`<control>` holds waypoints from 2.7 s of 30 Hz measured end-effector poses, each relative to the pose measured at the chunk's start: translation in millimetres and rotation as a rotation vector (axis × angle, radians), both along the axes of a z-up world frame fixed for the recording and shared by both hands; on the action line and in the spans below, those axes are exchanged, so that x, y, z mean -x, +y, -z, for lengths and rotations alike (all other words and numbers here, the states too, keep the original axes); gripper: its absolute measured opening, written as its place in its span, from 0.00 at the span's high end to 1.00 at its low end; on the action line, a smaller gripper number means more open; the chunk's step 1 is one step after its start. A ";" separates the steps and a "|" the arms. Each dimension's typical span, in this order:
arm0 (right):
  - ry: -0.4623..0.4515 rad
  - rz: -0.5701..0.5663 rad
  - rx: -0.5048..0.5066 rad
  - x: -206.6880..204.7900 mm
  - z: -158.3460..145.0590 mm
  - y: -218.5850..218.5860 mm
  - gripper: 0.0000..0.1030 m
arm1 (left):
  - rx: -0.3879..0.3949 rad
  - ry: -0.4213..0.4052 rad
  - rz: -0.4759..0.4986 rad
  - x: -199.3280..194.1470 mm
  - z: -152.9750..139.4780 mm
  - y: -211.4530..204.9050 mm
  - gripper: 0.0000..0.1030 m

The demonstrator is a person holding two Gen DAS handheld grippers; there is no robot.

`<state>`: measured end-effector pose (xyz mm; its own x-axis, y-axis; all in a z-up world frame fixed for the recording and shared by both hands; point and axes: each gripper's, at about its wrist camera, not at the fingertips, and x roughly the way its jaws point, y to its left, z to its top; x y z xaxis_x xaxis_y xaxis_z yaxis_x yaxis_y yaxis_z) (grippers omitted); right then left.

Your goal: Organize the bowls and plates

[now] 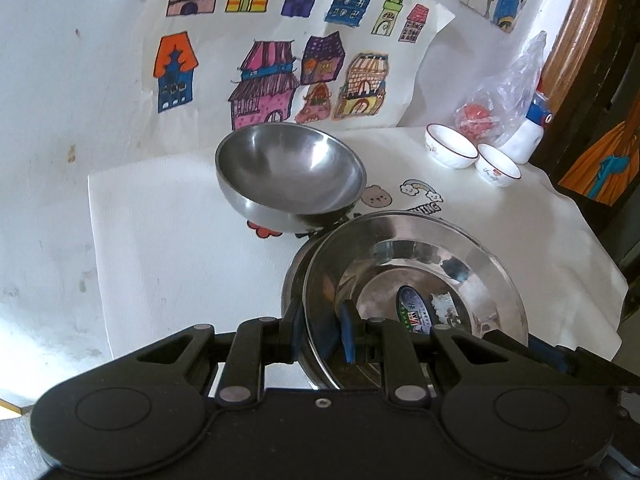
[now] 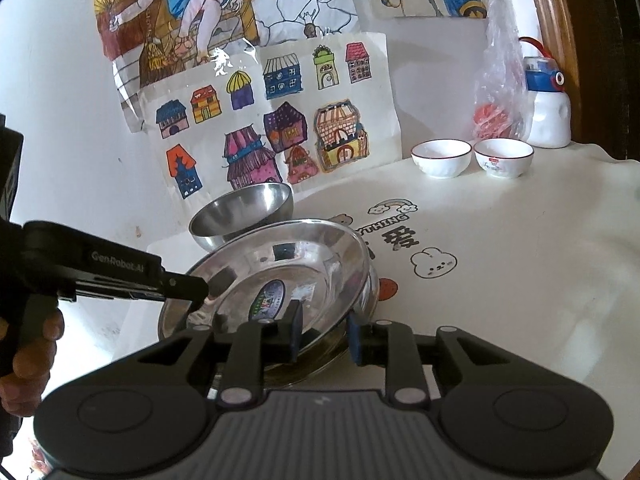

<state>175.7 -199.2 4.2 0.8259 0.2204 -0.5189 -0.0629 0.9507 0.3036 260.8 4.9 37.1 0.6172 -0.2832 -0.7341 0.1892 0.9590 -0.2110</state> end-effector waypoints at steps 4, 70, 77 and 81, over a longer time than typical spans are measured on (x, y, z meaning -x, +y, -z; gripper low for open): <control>0.001 -0.004 0.008 -2.2 -0.4 0.9 0.72 | -0.003 -0.003 -0.003 -1.3 -0.1 0.9 0.80; -0.082 0.102 -0.089 2.1 -3.1 -27.5 0.00 | -0.002 -0.194 -0.183 5.9 -8.1 49.1 0.01; -0.062 0.072 -0.104 -40.8 -15.0 -35.7 0.00 | 0.011 -0.159 -0.240 -18.2 3.4 65.1 0.01; -0.048 0.060 -0.072 -75.0 -25.4 -34.7 0.00 | 0.042 -0.158 -0.269 -36.5 3.8 70.7 0.01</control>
